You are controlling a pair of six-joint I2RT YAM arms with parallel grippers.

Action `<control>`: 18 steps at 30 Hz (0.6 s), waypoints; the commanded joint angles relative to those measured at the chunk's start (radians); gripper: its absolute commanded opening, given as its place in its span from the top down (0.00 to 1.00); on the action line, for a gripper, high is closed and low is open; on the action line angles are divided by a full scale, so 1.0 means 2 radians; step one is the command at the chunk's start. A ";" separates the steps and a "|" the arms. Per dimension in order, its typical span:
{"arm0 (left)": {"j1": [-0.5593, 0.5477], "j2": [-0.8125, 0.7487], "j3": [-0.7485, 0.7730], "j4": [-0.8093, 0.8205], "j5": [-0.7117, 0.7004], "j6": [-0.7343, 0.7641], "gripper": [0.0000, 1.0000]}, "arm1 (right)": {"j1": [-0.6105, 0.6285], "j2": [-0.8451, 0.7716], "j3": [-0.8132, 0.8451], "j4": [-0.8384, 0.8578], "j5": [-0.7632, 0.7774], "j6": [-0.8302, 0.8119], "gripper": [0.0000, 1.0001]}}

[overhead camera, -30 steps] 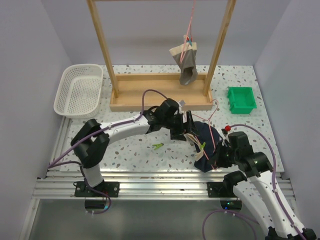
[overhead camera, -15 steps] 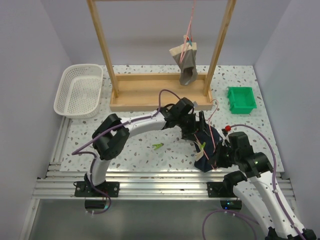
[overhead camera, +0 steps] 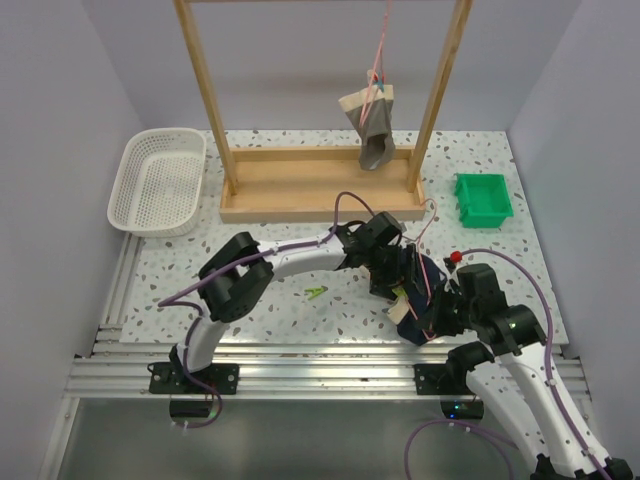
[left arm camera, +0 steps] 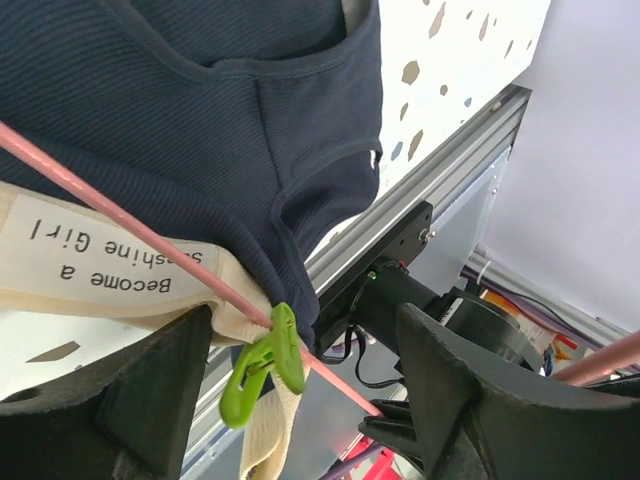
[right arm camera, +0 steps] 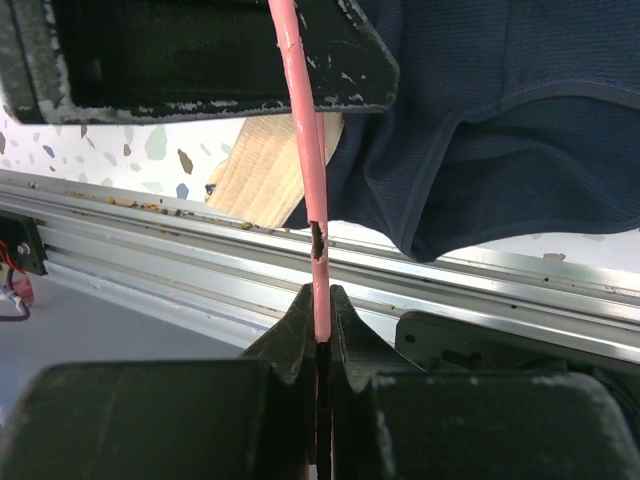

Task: Remove the underwear clipped to the hanger

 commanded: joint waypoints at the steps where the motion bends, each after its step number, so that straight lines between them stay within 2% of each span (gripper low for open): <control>1: 0.002 -0.013 -0.012 -0.007 0.005 0.010 0.26 | 0.001 -0.006 0.015 0.005 0.008 0.000 1.00; 5: 0.003 -0.035 -0.039 0.003 0.001 0.008 0.45 | 0.001 -0.007 0.015 0.003 0.012 0.003 1.00; 8: 0.006 -0.058 -0.061 0.006 -0.013 0.004 0.47 | 0.001 -0.009 0.015 0.003 0.015 0.004 1.00; 11: 0.009 -0.086 -0.090 0.026 -0.023 -0.014 0.41 | 0.001 -0.010 0.015 0.003 0.017 0.005 1.00; 18: 0.016 -0.124 -0.114 0.042 -0.054 -0.045 0.17 | 0.001 -0.010 0.015 0.002 0.019 0.006 1.00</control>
